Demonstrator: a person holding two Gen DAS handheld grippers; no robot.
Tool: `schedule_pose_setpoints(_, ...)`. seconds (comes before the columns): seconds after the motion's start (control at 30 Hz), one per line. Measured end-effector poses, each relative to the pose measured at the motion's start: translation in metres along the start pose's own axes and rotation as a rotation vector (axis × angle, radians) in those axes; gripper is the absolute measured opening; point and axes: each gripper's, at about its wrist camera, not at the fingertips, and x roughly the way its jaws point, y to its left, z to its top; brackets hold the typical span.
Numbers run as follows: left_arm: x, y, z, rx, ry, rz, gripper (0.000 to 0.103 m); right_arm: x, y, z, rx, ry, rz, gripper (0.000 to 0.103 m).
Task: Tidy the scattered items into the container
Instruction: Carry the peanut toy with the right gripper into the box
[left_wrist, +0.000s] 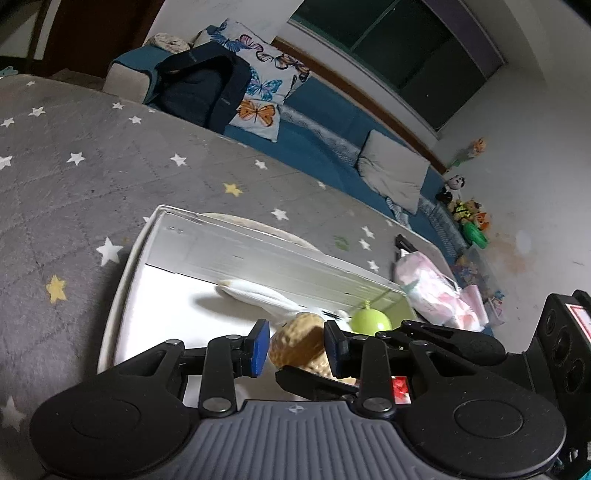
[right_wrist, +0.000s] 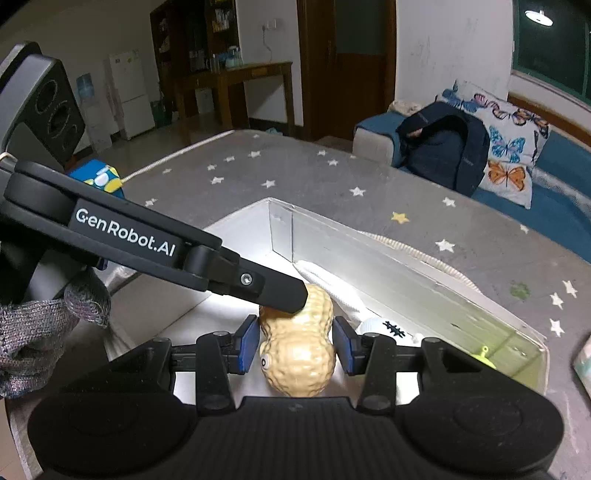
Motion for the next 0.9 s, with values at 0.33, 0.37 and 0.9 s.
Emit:
schedule_pose_setpoints(0.33,0.008,0.004,0.008,0.033,-0.004,0.068,0.034,0.031,-0.001,0.007,-0.005,0.073,-0.017,0.043)
schedule_pose_setpoints(0.37,0.009,0.004,0.008,0.034,-0.002,0.072,0.034,0.032,-0.001,0.008,-0.007,0.081,-0.022,0.043)
schedule_pose_setpoints(0.9,0.017,0.006,0.004,0.048,0.012,0.099,0.034,0.056,0.004,0.017,-0.054,0.15,-0.035,0.044)
